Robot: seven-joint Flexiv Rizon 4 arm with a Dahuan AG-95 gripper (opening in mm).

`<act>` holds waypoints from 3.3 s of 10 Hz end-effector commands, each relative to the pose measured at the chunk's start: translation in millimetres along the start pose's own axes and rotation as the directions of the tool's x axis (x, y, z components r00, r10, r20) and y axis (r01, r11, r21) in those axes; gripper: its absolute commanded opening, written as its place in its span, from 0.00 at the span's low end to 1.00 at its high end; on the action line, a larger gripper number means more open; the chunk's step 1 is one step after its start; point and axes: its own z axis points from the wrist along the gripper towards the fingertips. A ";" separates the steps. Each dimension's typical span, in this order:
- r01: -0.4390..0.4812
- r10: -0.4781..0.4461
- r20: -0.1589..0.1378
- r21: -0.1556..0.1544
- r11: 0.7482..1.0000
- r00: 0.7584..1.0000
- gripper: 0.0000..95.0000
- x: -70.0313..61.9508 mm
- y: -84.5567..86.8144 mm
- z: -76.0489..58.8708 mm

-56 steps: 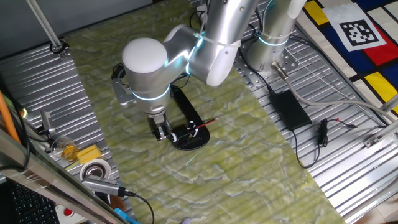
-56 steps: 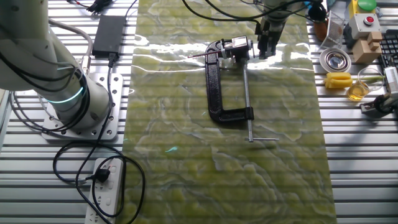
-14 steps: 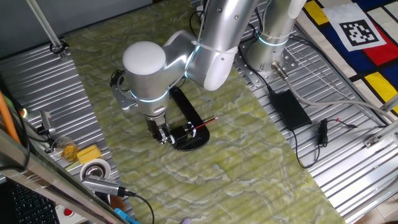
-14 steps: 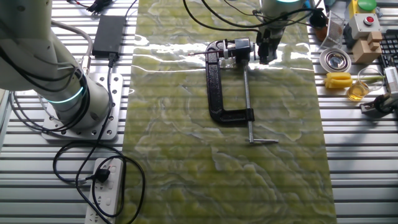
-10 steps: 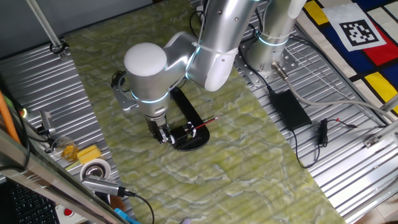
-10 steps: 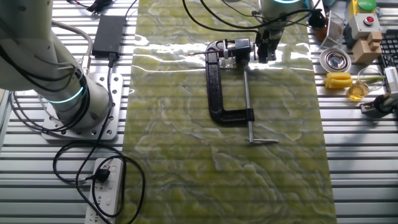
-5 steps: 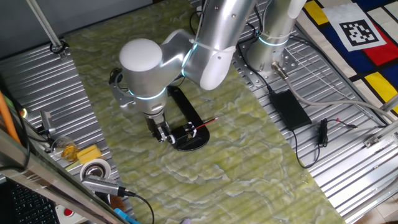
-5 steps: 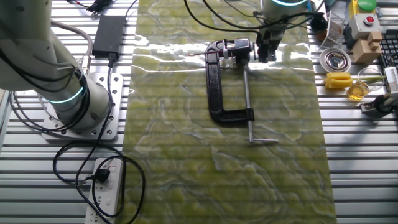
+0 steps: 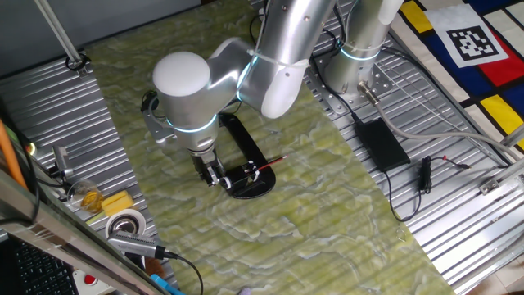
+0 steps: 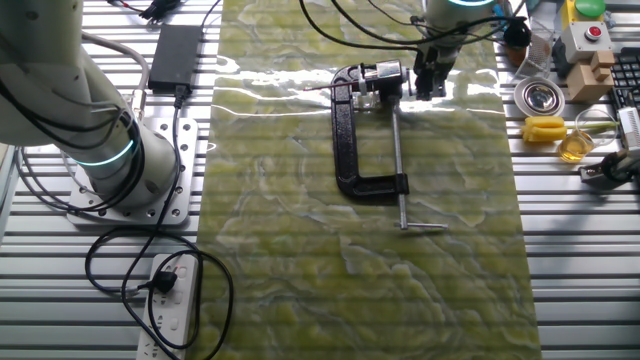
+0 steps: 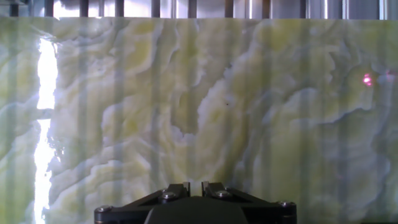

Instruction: Sharpen the pencil with a pencil sharpener

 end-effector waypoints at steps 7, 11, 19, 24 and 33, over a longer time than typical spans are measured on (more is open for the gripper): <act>0.005 -0.005 -0.030 0.002 1.000 1.000 0.00 5.0 -0.1 -13.6; -0.020 0.020 -0.051 -0.004 1.000 0.999 0.00 5.5 3.1 -32.4; -0.133 0.133 -0.044 0.014 0.991 0.990 0.00 -3.6 35.4 -42.0; -0.154 0.154 -0.006 0.001 0.988 0.988 0.00 -2.7 45.1 -35.2; -0.047 0.047 0.001 0.034 0.998 0.999 0.40 -5.5 40.5 -52.1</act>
